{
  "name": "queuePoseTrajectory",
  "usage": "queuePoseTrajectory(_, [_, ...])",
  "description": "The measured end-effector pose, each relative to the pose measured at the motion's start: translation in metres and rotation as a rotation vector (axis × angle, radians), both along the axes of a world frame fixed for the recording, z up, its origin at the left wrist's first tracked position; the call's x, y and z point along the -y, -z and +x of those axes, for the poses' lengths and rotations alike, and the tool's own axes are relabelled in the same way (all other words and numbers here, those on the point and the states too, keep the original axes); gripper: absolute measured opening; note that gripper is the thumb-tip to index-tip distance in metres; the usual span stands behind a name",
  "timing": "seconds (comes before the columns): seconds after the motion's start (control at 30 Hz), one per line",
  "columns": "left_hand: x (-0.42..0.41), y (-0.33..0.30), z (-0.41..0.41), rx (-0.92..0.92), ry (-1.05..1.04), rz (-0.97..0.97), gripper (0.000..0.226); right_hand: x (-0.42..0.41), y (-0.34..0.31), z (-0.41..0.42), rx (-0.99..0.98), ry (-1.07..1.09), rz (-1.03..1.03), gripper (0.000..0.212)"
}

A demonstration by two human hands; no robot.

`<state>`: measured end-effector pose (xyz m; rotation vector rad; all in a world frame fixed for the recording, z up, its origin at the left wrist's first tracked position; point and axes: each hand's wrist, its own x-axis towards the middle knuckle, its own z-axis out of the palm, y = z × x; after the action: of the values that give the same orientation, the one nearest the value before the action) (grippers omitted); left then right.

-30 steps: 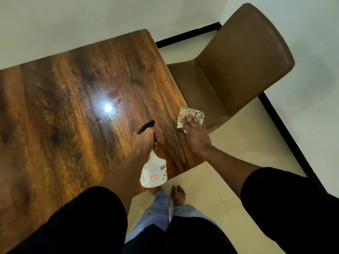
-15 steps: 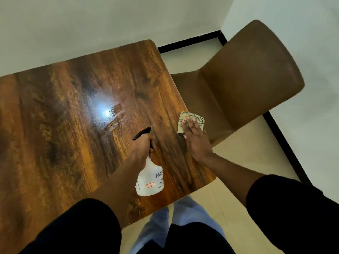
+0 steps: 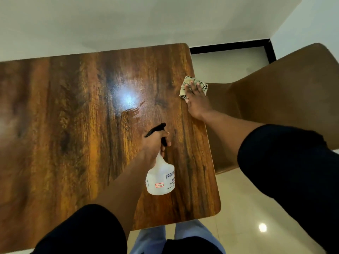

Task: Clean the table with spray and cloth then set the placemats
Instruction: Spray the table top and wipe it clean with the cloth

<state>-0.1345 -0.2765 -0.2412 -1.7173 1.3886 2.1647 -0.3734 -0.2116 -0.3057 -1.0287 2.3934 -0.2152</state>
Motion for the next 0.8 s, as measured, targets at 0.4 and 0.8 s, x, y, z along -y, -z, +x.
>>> queuePoseTrajectory(0.4, [-0.021, -0.001, -0.017, -0.010, -0.009, -0.015, 0.012, -0.037, 0.001, 0.047, -0.039, 0.124, -0.088, 0.058])
queuePoseTrajectory(0.8, [-0.072, -0.002, 0.040, 0.041, -0.051, 0.027, 0.011, -0.139, -0.014, 0.151, 0.032, 0.298, -0.224, 0.052])
